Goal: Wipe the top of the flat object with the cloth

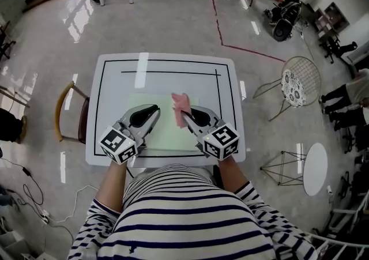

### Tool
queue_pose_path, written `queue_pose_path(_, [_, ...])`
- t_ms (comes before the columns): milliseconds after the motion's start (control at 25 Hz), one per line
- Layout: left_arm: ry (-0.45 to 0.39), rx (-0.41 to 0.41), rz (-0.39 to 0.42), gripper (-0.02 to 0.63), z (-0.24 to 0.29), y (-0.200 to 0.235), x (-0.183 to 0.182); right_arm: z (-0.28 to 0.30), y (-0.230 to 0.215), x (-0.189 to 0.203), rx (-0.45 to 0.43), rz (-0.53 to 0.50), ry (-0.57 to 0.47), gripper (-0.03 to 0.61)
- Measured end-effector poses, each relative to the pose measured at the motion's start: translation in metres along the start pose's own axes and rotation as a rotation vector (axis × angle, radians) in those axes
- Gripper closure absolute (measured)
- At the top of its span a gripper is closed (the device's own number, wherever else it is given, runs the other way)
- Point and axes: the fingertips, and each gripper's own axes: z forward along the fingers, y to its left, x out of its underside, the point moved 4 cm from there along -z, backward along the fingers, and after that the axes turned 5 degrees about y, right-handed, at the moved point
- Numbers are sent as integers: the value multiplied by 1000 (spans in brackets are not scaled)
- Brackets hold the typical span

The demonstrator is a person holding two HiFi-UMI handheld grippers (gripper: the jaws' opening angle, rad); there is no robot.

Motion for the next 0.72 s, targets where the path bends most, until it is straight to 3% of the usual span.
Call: queue_pose_path(720, [8,42,-27,571,8,-5,0,-4,-4,-9,23,-7,-21,526])
